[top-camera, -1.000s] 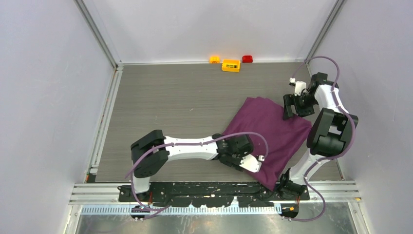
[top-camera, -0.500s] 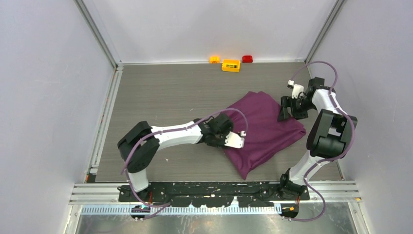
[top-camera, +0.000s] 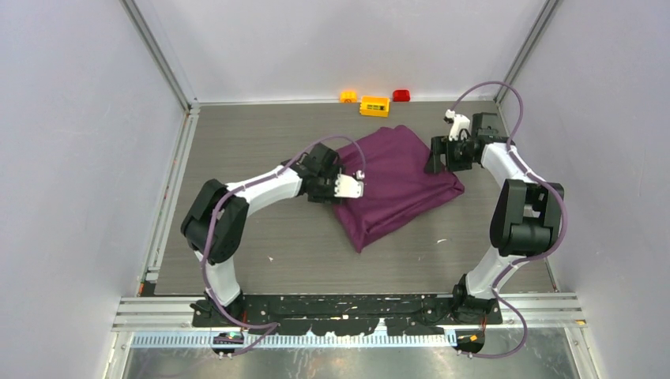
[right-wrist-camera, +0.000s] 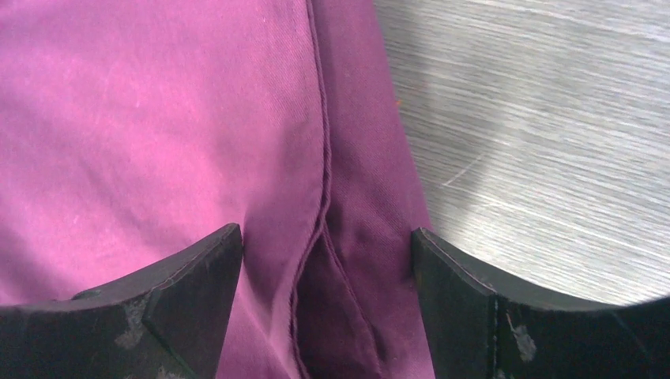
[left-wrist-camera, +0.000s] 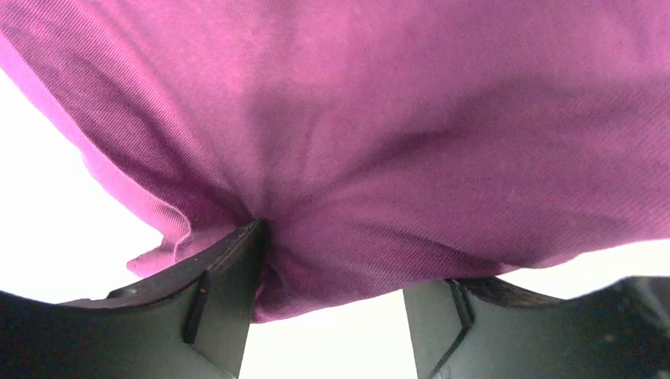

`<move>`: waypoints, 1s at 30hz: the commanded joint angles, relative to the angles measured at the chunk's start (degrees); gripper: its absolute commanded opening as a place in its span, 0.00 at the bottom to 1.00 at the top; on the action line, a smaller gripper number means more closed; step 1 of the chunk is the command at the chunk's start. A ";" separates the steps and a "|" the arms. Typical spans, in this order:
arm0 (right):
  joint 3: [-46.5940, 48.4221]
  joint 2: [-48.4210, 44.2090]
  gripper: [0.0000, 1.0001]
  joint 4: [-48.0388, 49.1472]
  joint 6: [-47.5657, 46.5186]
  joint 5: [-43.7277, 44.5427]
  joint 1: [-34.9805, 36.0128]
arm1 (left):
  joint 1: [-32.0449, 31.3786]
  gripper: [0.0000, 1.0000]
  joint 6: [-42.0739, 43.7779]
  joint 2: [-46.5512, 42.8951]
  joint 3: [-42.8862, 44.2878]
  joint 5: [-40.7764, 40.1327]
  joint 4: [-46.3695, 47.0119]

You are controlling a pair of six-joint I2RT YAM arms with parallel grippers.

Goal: Open and lay out the surgical kit
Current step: Move the surgical kit at the center of the board.

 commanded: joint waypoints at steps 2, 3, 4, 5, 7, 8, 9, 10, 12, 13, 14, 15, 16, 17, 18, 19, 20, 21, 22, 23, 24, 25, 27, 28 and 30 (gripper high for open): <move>-0.07 -1.13 0.81 -2.83 9.62 -6.56 2.73 | 10.13 0.73 -8.54 2.63 4.54 -13.32 6.00; -0.26 -1.12 0.81 -1.98 10.30 -6.42 3.04 | 11.02 0.76 -8.28 2.63 5.21 -13.74 5.98; -0.45 -1.10 0.81 -1.19 10.89 -6.33 3.27 | 11.90 0.80 -8.24 2.56 6.17 -14.16 5.59; -0.46 -1.11 0.81 -0.73 11.33 -6.04 3.45 | 12.63 0.82 -8.41 2.42 7.33 -14.68 4.99; -0.27 -1.44 0.81 -0.17 11.42 -5.32 3.49 | 13.89 0.87 -9.14 1.15 7.99 -15.27 4.15; -0.18 -1.71 0.81 0.06 11.28 -4.84 3.51 | 14.41 0.89 -9.45 0.17 7.71 -15.18 4.09; -0.02 -1.98 0.81 0.13 11.10 -4.41 3.49 | 14.94 0.90 -9.65 -0.77 7.15 -15.16 3.91; 0.07 -2.25 0.81 0.22 10.92 -4.03 3.49 | 15.36 0.92 -9.83 -1.96 6.21 -15.28 3.83; 0.10 -3.00 0.81 0.23 10.63 -3.30 3.48 | 16.15 0.99 -10.17 -4.26 3.71 -15.94 3.46; 0.12 -3.31 0.81 0.24 10.53 -2.87 3.49 | 16.48 1.00 -10.46 -5.43 2.37 -16.33 2.87; 0.10 -3.78 0.81 0.23 10.43 -2.49 3.41 | 16.83 1.00 -10.89 -6.56 1.02 -16.41 1.91; 0.10 -4.15 0.81 0.34 10.34 -2.22 3.33 | 17.08 1.00 -11.35 -7.89 -0.48 -16.35 1.17; 0.10 -4.48 0.81 0.46 10.33 -1.99 3.24 | 17.44 1.00 -11.96 -9.32 -2.01 -16.08 0.69; 0.21 -4.65 0.81 0.53 10.33 -1.83 3.15 | 18.06 1.00 -12.90 -10.87 -3.69 -15.16 0.37; 0.33 -4.91 0.81 0.57 10.31 -1.49 3.14 | 18.56 1.00 -14.54 -12.55 -4.89 -13.69 0.03; 0.35 -5.15 0.81 0.66 10.19 -1.10 3.14 | 19.11 1.00 -17.12 -13.97 -5.62 -11.74 -0.87; 0.52 -5.32 0.81 0.67 10.04 -0.72 3.14 | 19.53 1.00 -21.42 -15.22 -5.69 -9.41 -2.01; 0.61 -5.52 0.81 0.67 9.92 -0.32 3.14 | 19.87 1.00 -25.10 -16.17 -5.36 -7.00 -3.15; 0.74 -5.71 0.81 0.62 9.82 -0.15 3.18 | 20.13 1.00 -29.61 -16.86 -4.45 -4.51 -4.30; 0.89 -5.74 0.81 0.54 9.73 -0.06 3.14 | 20.41 1.00 -34.08 -17.22 -3.62 -0.72 -5.28; 1.16 -5.75 0.81 0.34 9.72 -0.02 3.16 | 20.64 1.00 -38.88 -17.35 -2.87 2.38 -5.84; 1.54 -5.62 0.81 -0.05 9.72 -0.15 3.07 | 20.69 1.00 -43.47 -17.13 -2.19 5.46 -5.97; 2.65 -4.96 0.81 -1.02 9.63 -0.31 3.06 | 20.78 1.00 -51.55 -15.71 -1.14 10.01 -5.11; 2.95 -4.60 0.82 -1.35 9.51 -0.35 3.06 | 20.79 1.00 -55.06 -14.65 -0.64 11.89 -4.64; 3.46 -3.87 0.82 -1.79 9.01 -0.33 3.05 | 20.79 0.99 -61.32 -12.05 0.96 15.56 -4.36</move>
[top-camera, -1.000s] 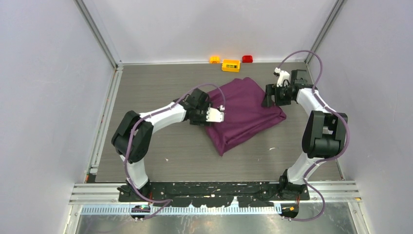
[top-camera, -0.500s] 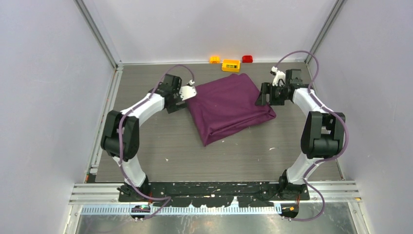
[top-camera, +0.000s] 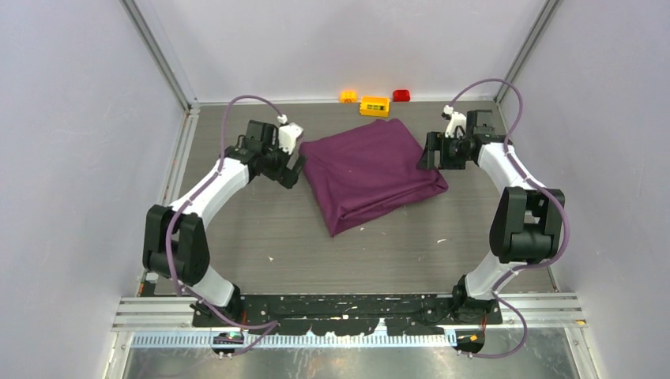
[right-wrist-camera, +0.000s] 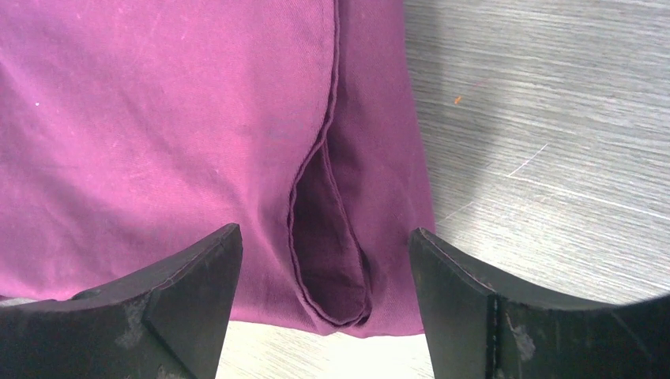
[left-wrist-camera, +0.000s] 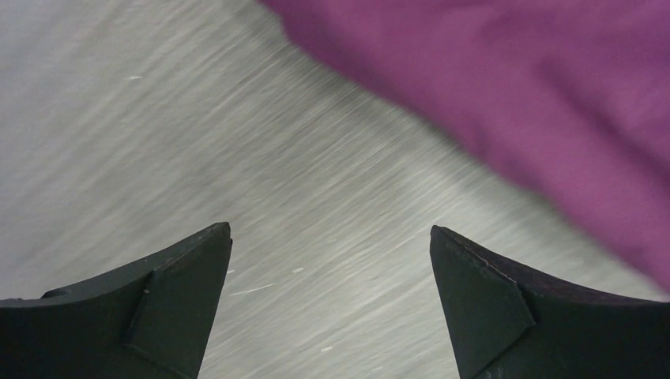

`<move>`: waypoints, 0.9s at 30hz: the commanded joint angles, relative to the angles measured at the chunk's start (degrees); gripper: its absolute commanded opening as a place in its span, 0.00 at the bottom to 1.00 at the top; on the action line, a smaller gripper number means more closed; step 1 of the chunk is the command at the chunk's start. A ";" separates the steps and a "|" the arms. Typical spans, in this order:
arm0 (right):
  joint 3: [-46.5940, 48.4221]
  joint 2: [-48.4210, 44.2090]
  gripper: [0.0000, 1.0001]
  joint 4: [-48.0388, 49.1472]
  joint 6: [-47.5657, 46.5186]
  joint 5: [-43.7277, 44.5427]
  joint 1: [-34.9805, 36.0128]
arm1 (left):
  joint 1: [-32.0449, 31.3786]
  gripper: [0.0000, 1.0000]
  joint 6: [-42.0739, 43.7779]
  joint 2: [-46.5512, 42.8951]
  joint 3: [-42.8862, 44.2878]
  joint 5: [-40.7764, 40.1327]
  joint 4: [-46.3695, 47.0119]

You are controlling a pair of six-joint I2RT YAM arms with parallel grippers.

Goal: Open and lay out the surgical kit
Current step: Move the surgical kit at the center of the board.

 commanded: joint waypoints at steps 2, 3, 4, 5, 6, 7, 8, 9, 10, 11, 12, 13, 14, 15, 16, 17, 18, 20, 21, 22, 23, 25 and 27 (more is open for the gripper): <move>3.61 0.12 0.81 -2.09 -1.11 0.20 -0.16 | 0.23 0.98 -23.61 6.39 6.44 16.53 -0.85; 3.58 0.43 0.82 -2.26 -1.26 0.17 -0.16 | 0.29 0.97 -25.60 8.10 8.22 18.96 -1.83; 3.45 0.79 0.82 -2.28 -1.33 0.13 -0.16 | 0.45 0.96 -27.35 9.42 9.49 21.66 -2.44; 3.30 1.07 0.82 -2.28 -1.35 -0.06 -0.16 | 0.61 0.95 -29.53 10.31 10.14 22.90 -1.72; 3.17 1.43 0.82 -2.28 -1.33 -0.43 -0.14 | 0.66 0.95 -31.46 10.91 10.22 23.63 -0.36; 3.09 1.97 0.81 -2.32 -1.18 -0.84 -0.18 | 0.66 0.95 -33.84 11.32 9.93 23.76 1.27; 3.11 2.45 0.81 -2.33 -0.98 -1.29 -0.14 | 0.66 0.95 -35.41 11.78 9.76 23.28 2.65; 3.11 2.91 0.81 -2.41 -0.86 -1.75 -0.10 | 0.66 0.95 -36.43 12.67 9.75 22.83 3.31; 3.09 3.43 0.81 -2.56 -0.91 -2.06 -0.08 | 0.66 0.95 -37.32 13.38 9.97 22.19 3.42; 3.12 3.78 0.81 -2.71 -1.00 -2.37 -0.08 | 0.64 0.94 -38.04 14.13 10.05 21.53 3.50; 3.11 4.11 0.81 -2.78 -1.02 -2.70 -0.08 | 0.66 0.93 -38.85 14.95 10.00 21.54 3.89; 3.07 4.40 0.81 -2.80 -0.96 -3.13 -0.03 | 0.65 0.92 -39.50 15.84 10.10 22.44 4.15; 3.16 4.67 0.81 -2.85 -0.76 -3.76 0.09 | 0.63 0.90 -40.08 17.01 10.39 23.68 4.25; 3.24 5.15 0.80 -2.79 -0.57 -4.24 0.28 | 0.66 0.88 -41.07 18.12 10.83 24.81 4.39; 3.38 5.51 0.80 -2.78 -0.32 -4.71 0.61 | 0.62 0.85 -41.42 19.37 11.68 25.51 4.27; 3.52 5.99 0.79 -2.76 -0.01 -5.01 0.89 | 0.69 0.83 -41.48 20.45 12.61 25.74 3.83; 3.78 6.35 0.78 -2.83 0.30 -5.44 1.23 | 0.81 0.80 -41.57 22.05 14.06 26.02 3.19; 4.13 7.08 0.77 -2.60 1.02 -6.20 1.98 | 1.12 0.76 -42.18 23.96 16.04 27.65 2.47; 4.21 7.35 0.76 -2.31 1.46 -6.58 2.35 | 1.44 0.74 -42.85 24.89 16.93 28.49 2.28; 4.15 7.64 0.76 -2.02 1.91 -7.06 2.68 | 1.78 0.74 -43.38 25.73 17.86 29.20 2.27; 4.09 7.90 0.76 -1.75 2.29 -7.54 3.07 | 2.21 0.73 -43.91 26.50 18.77 30.15 2.29; 4.43 8.59 0.76 -1.58 2.99 -8.67 3.85 | 3.08 0.73 -44.40 28.25 20.99 31.64 1.49; 4.82 9.09 0.75 -1.32 3.82 -9.65 3.97 | 4.11 0.73 -44.65 29.93 23.58 32.08 0.89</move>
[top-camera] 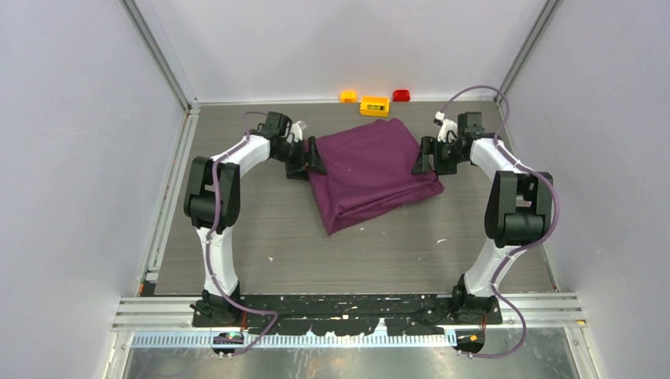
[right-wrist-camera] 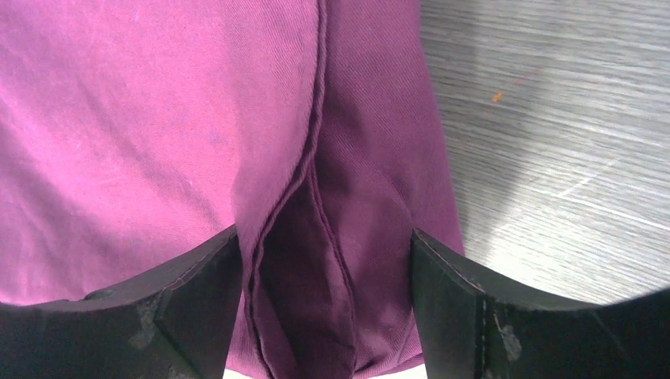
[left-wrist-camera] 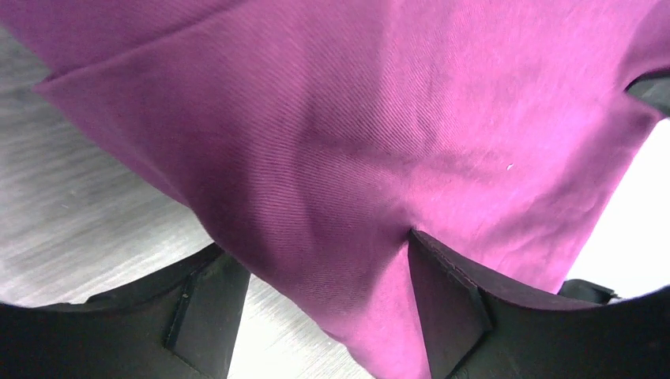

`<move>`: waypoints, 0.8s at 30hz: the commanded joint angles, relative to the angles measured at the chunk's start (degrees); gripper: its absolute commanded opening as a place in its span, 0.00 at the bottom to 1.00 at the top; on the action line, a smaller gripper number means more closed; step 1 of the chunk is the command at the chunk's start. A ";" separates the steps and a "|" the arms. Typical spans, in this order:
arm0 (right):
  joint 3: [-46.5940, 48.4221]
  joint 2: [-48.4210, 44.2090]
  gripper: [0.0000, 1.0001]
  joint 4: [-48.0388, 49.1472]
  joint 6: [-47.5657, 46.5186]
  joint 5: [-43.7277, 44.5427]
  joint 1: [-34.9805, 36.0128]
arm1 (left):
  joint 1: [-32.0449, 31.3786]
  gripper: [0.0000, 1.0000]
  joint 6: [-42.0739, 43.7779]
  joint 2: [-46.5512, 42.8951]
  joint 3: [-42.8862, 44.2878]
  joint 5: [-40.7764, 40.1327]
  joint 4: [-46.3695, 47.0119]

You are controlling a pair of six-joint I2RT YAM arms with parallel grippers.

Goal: Open and lay out the surgical kit
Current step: Move the surgical kit at the center of the board.

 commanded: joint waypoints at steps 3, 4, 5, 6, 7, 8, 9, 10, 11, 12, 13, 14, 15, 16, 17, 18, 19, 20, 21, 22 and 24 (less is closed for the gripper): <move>2.55 1.93 0.75 2.12 5.33 -8.04 5.41 | 2.70 0.73 -2.48 5.03 10.46 4.78 0.72; 2.84 2.22 0.75 2.58 5.99 -8.01 5.76 | 2.74 0.72 -2.56 6.13 12.27 4.94 0.39; 3.52 2.61 0.75 3.03 6.74 -7.97 5.91 | 2.74 0.72 -2.75 7.39 13.97 4.96 0.21; 4.29 3.11 0.75 3.45 7.62 -7.88 5.94 | 2.74 0.72 -3.20 8.86 15.59 4.90 0.25; 5.20 3.71 0.75 3.58 8.26 -7.63 5.93 | 2.79 0.72 -3.51 10.14 17.34 4.81 0.21; 6.27 4.40 0.75 3.60 8.72 -7.25 5.99 | 2.81 0.72 -3.85 11.39 19.00 4.48 -0.09; 7.27 5.05 0.75 3.60 9.05 -7.03 6.00 | 2.79 0.72 -4.24 12.37 20.63 4.37 -0.09; 8.17 5.67 0.75 3.60 9.22 -6.61 5.98 | 2.75 0.71 -4.72 13.47 22.09 4.38 -0.04; 9.00 6.21 0.75 3.60 9.28 -6.07 5.95 | 2.76 0.71 -5.21 14.28 23.72 4.33 0.24; 9.96 6.68 0.75 3.60 9.27 -5.53 5.93 | 2.74 0.71 -5.62 15.23 24.94 4.37 0.29; 10.90 7.32 0.75 3.60 9.20 -5.19 5.88 | 2.74 0.71 -5.94 16.12 26.05 4.42 0.28; 11.75 7.81 0.75 3.60 9.30 -4.96 5.87 | 2.74 0.71 -6.36 16.89 27.10 4.53 0.28; 12.47 8.23 0.75 3.53 9.20 -4.77 5.78 | 2.74 0.71 -6.89 17.49 27.84 4.62 0.39; 13.28 8.81 0.75 3.43 9.14 -4.67 5.71 | 2.68 0.71 -7.32 18.15 28.40 4.78 0.74; 14.03 9.30 0.75 3.16 9.18 -4.65 5.59 | 2.59 0.71 -7.85 18.65 28.83 5.02 1.36; 14.61 9.82 0.75 3.08 9.25 -4.69 5.37 | 2.50 0.71 -8.26 19.18 29.28 5.16 1.82; 15.01 10.18 0.75 3.10 9.39 -4.61 5.25 | 2.34 0.71 -8.70 19.76 30.04 5.37 2.10; 15.54 10.56 0.75 3.12 9.43 -4.46 5.18 | 2.24 0.71 -9.07 20.41 30.97 5.53 2.20; 16.09 11.09 0.75 3.08 9.45 -4.28 5.08 | 2.03 0.71 -9.37 21.08 31.85 5.64 2.29; 16.64 11.53 0.75 3.07 9.58 -4.07 5.05 | 1.88 0.71 -9.69 21.77 32.84 5.82 2.35; 17.86 12.47 0.75 2.70 9.80 -4.39 4.98 | 1.78 0.71 -10.64 23.05 34.43 5.95 2.78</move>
